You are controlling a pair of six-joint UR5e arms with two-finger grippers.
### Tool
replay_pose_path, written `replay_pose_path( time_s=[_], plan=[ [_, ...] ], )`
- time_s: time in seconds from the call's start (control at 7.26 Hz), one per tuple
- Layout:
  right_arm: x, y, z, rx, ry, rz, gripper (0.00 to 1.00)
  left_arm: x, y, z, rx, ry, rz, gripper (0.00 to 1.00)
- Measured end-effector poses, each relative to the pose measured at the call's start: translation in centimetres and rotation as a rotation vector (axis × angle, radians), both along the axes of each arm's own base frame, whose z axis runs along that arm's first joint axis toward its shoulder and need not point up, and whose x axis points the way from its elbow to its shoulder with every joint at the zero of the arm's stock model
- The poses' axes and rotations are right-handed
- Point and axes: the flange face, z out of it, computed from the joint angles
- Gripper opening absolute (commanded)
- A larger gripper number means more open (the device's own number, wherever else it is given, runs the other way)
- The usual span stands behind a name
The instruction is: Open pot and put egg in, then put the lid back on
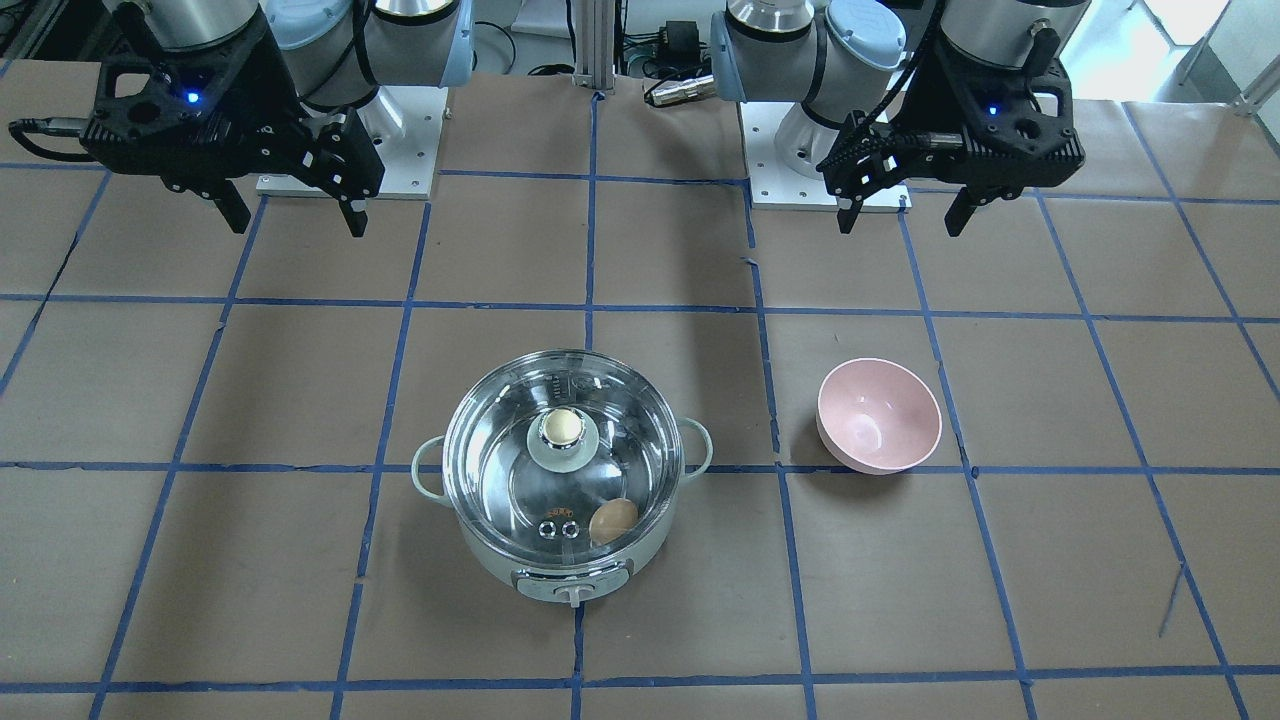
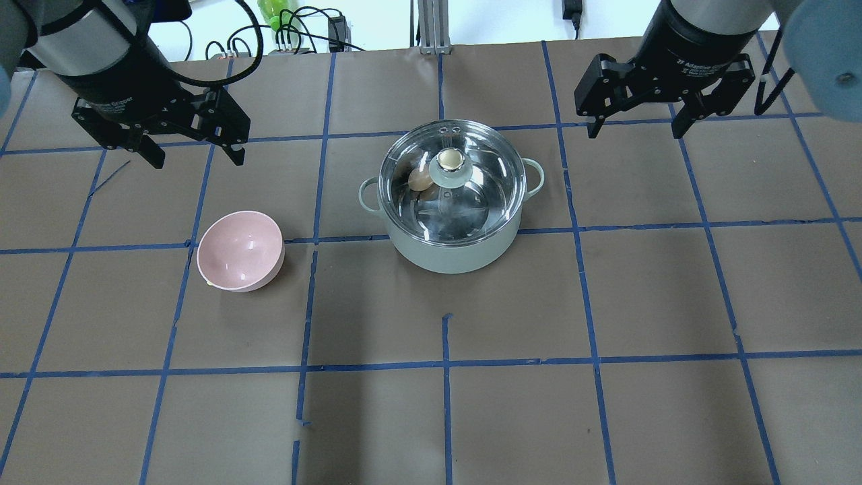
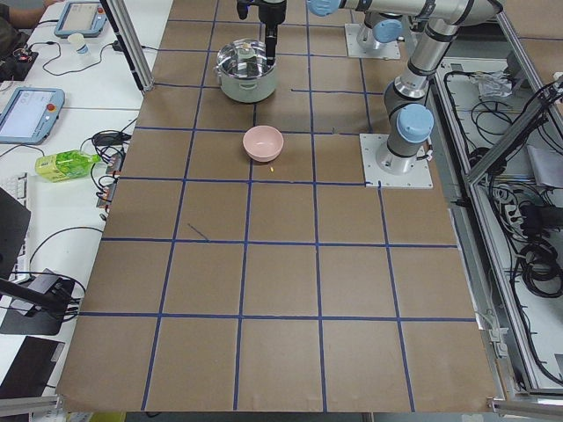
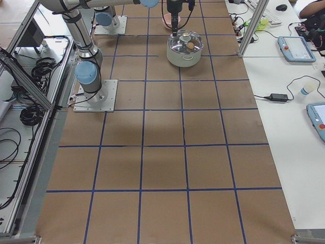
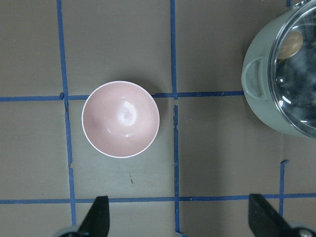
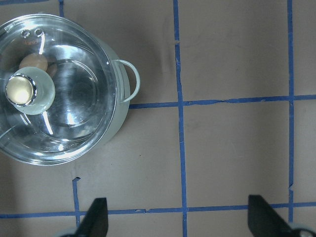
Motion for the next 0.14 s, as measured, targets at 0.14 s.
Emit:
replay_pose_path(
  time_s=[0.14],
  plan=[
    [0.05, 0.03, 0.06, -0.001, -0.003, 0.0, 1.0, 0.0, -0.02, -0.03, 0.001, 0.0, 0.001, 1.0]
  ],
)
